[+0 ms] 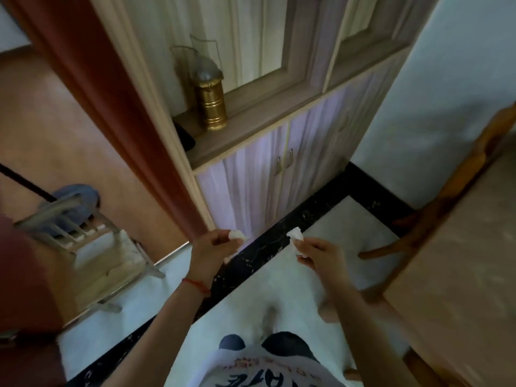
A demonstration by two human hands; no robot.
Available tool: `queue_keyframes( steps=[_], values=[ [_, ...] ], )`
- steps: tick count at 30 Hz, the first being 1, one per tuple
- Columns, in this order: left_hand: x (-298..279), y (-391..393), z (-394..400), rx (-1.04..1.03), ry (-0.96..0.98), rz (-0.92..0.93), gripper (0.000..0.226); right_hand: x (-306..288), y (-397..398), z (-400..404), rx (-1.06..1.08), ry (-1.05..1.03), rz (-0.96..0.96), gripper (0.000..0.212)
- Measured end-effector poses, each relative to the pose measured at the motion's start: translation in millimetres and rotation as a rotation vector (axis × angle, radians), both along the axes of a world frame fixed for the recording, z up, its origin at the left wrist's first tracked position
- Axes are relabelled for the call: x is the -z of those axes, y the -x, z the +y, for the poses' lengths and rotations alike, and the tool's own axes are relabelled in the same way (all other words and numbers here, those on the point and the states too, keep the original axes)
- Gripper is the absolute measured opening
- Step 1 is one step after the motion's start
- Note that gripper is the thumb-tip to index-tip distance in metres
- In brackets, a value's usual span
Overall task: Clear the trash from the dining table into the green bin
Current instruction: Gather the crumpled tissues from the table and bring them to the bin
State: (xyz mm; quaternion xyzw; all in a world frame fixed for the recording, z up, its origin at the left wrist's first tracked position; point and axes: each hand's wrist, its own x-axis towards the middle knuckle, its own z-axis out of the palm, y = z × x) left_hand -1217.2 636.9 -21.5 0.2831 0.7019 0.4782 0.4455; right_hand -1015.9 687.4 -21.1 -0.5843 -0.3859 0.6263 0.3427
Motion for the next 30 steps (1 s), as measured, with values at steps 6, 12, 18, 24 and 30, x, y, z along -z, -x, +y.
queue_keyframes(
  steps=[6, 12, 18, 24, 30],
  values=[
    [-3.9, -30.9, 84.0, 0.146, -0.026, 0.012, 0.011, -2.8, -37.8, 52.5, 0.204, -0.013, 0.019, 0.010],
    [-7.5, -75.3, 147.5, 0.310, -0.049, -0.047, 0.014, -1.9, -84.2, 81.2, 0.380, -0.006, 0.052, 0.013],
    [-4.6, -103.4, 207.5, 0.430, -0.028, -0.073, 0.014, 3.5, -111.8, 115.6, 0.510, 0.018, 0.041, 0.004],
    [-0.5, -123.3, 291.5, 0.506, -0.005, -0.084, 0.013, 0.9, -123.0, 178.7, 0.598, -0.006, 0.020, 0.013],
    [-13.7, -151.0, 390.3, 0.632, -0.025, -0.095, 0.012, -7.4, -138.8, 258.0, 0.665, -0.031, -0.014, 0.013]
  ],
)
